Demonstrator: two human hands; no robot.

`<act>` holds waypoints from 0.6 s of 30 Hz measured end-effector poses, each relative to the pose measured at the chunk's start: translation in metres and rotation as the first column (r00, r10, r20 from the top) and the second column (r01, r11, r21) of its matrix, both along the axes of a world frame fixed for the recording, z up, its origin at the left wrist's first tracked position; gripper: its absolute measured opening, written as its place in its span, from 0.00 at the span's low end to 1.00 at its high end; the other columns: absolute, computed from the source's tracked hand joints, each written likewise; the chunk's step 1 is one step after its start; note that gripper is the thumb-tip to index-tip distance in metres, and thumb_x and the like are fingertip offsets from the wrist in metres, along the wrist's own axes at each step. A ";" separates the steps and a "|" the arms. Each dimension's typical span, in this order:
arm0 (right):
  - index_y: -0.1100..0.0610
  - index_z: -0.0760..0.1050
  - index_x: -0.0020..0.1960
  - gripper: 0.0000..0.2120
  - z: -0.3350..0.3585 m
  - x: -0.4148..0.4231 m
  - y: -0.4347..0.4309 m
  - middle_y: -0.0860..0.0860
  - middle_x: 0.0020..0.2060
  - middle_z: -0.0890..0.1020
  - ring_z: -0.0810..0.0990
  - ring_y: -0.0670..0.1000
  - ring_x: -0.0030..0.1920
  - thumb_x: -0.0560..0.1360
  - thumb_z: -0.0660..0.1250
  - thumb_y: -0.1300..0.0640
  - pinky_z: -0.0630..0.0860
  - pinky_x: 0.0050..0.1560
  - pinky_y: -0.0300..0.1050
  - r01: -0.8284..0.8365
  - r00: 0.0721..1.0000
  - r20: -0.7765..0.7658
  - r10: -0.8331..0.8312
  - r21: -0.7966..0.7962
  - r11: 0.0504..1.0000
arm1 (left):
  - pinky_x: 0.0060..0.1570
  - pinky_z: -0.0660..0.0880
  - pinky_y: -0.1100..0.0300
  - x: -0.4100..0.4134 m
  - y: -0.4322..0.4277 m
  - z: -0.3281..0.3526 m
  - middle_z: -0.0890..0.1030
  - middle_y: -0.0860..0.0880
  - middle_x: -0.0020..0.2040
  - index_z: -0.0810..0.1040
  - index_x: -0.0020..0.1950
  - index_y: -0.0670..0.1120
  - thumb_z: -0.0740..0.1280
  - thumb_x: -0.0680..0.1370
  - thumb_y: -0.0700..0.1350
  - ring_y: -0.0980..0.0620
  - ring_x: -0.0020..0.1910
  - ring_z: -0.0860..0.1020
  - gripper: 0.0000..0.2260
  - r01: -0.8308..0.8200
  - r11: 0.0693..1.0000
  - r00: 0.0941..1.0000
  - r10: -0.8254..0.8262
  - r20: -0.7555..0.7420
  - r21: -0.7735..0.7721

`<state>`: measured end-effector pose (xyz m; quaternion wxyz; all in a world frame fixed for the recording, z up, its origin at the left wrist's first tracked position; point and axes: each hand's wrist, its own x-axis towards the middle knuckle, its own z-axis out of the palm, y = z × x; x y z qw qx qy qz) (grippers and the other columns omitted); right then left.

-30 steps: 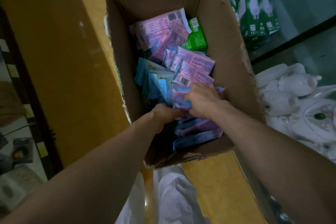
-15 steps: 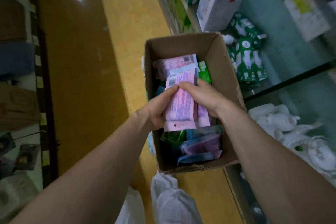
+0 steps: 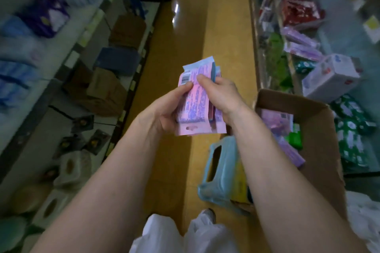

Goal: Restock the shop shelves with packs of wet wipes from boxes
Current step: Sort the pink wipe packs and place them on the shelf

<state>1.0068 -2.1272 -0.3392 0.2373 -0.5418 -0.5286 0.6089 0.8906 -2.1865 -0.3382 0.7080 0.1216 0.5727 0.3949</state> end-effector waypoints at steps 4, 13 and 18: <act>0.54 0.76 0.56 0.13 0.036 -0.082 -0.032 0.51 0.46 0.83 0.84 0.51 0.45 0.77 0.65 0.46 0.81 0.50 0.50 -0.147 0.989 -0.023 0.148 0.056 0.988 | 0.48 0.77 0.56 -0.079 -0.045 0.032 0.84 0.47 0.43 0.79 0.49 0.47 0.63 0.77 0.60 0.50 0.40 0.83 0.17 -0.122 0.991 0.989 0.126 -0.074 0.061; 0.52 0.77 0.43 0.11 0.117 -0.276 -0.111 0.54 0.45 0.84 0.84 0.54 0.45 0.75 0.66 0.44 0.80 0.52 0.54 -0.413 0.902 0.013 0.432 0.316 0.854 | 0.43 0.80 0.53 -0.251 -0.154 0.104 0.84 0.44 0.50 0.77 0.62 0.44 0.65 0.79 0.52 0.47 0.44 0.83 0.16 -0.375 0.850 0.802 0.497 -0.331 0.370; 0.56 0.79 0.42 0.13 0.145 -0.367 -0.164 0.55 0.43 0.85 0.84 0.55 0.44 0.74 0.67 0.46 0.80 0.53 0.55 -0.547 0.809 0.023 0.587 0.394 0.739 | 0.52 0.79 0.47 -0.320 -0.224 0.134 0.84 0.44 0.50 0.80 0.59 0.42 0.67 0.77 0.53 0.45 0.47 0.83 0.17 -0.491 0.765 0.665 0.638 -0.388 0.416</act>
